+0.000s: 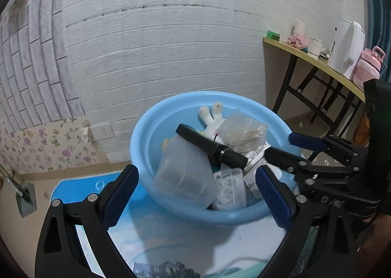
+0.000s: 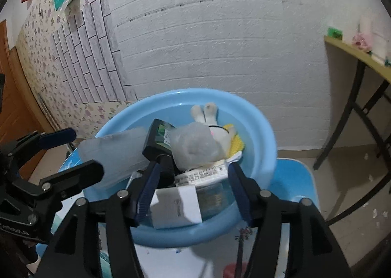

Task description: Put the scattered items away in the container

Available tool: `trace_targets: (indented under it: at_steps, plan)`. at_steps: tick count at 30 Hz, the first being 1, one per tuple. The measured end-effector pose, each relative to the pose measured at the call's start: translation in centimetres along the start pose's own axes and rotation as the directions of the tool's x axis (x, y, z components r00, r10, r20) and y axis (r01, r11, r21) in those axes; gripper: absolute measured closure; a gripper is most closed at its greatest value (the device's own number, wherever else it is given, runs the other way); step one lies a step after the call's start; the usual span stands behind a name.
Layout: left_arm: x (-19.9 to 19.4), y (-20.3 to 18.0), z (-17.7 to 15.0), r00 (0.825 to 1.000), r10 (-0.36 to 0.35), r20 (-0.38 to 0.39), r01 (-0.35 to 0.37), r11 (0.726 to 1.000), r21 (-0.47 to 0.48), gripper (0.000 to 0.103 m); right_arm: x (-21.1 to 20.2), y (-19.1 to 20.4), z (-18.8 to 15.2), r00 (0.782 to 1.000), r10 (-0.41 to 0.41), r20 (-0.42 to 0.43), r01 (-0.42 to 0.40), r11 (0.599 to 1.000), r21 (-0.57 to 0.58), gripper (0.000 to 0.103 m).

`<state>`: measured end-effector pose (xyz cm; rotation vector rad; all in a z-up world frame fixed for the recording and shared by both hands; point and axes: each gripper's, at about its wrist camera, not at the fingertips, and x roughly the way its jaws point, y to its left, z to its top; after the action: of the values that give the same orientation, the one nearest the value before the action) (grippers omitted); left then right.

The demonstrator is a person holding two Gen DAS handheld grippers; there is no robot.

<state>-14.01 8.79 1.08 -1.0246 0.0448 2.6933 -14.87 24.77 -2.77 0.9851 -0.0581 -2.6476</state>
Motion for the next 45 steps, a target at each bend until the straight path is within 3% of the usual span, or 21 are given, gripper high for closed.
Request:
trace_targets:
  at_steps: [8, 27, 34, 36, 45]
  plan:
    - [-2.5, 0.4, -1.5, 0.999, 0.034, 0.001, -0.034, 0.999, -0.013, 0.000, -2.8, 1.0, -0.5, 0.999, 0.036, 0.015, -0.037, 0.999, 0.019, 0.037]
    - [-9.1, 1.8, -4.5, 0.997, 0.074, 0.017, -0.072, 0.995, -0.067, 0.000, -8.0, 6.3, -1.6, 1.000, 0.000, 0.029, 0.001, 0.999, -0.043, 0.021]
    - [-9.9, 2.6, -5.4, 0.996, 0.093, 0.016, -0.091, 0.992, -0.084, 0.000, -8.5, 6.8, -2.1, 0.999, -0.031, 0.027, 0.032, 0.999, -0.038, 0.012]
    - [-9.9, 2.9, -5.6, 0.996, 0.093, 0.013, -0.091, 0.992, -0.092, 0.000, -8.5, 6.8, -2.1, 0.999, -0.036, 0.025, 0.037, 0.999, -0.036, 0.001]
    - [-9.9, 2.8, -5.7, 0.995, 0.095, 0.011, -0.094, 0.992, -0.084, 0.000, -8.8, 6.9, -2.2, 0.999, -0.042, 0.027, 0.043, 0.998, -0.043, 0.000]
